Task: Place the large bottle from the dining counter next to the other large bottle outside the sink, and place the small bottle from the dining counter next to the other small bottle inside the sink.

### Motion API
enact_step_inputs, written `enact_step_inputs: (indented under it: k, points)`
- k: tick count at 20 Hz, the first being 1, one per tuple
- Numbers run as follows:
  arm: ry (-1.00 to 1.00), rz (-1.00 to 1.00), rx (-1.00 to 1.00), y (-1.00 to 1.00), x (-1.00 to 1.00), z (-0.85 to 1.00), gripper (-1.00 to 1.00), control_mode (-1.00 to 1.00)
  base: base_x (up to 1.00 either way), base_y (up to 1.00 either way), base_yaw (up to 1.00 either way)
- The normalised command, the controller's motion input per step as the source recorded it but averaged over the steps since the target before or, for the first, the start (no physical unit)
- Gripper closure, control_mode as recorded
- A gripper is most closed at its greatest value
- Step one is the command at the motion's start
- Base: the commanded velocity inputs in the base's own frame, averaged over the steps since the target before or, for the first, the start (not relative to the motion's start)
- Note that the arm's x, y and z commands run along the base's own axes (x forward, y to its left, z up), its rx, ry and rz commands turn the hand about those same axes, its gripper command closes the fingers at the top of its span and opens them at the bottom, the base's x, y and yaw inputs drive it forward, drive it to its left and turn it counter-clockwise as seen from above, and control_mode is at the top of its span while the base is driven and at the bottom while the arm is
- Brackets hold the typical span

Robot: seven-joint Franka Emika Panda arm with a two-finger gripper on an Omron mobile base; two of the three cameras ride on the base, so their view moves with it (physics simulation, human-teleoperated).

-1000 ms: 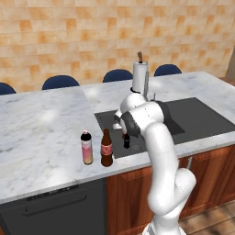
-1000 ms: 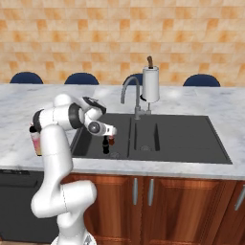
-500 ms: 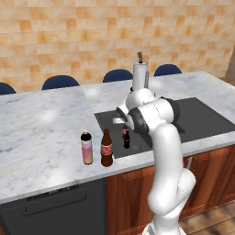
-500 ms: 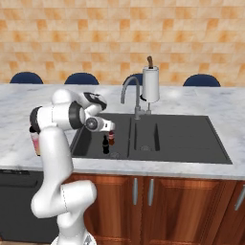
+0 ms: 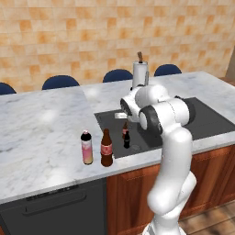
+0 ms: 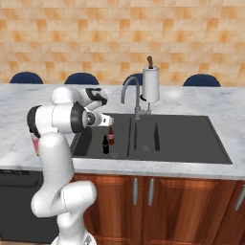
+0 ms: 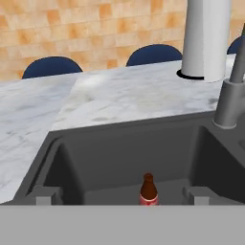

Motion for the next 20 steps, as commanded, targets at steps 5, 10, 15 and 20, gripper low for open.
enact_step_inputs:
  k: [5, 10, 15, 20]
  points:
    - [-0.07, 0.00, 0.00, 0.01, -0.65, 0.35, -1.00, -1.00, 0.00, 0.00, 0.00]
    - [-0.07, 0.00, 0.00, 0.08, -0.66, 0.29, -1.00, -1.00, 0.00, 0.00, 0.00]
    - [-0.07, 0.00, 0.00, 0.18, -0.68, 0.29, -1.00, -1.00, 0.00, 0.00, 0.00]
    - [-0.06, 0.00, 0.00, 0.09, -0.62, 0.40, -1.00, -1.00, 0.00, 0.00, 0.00]
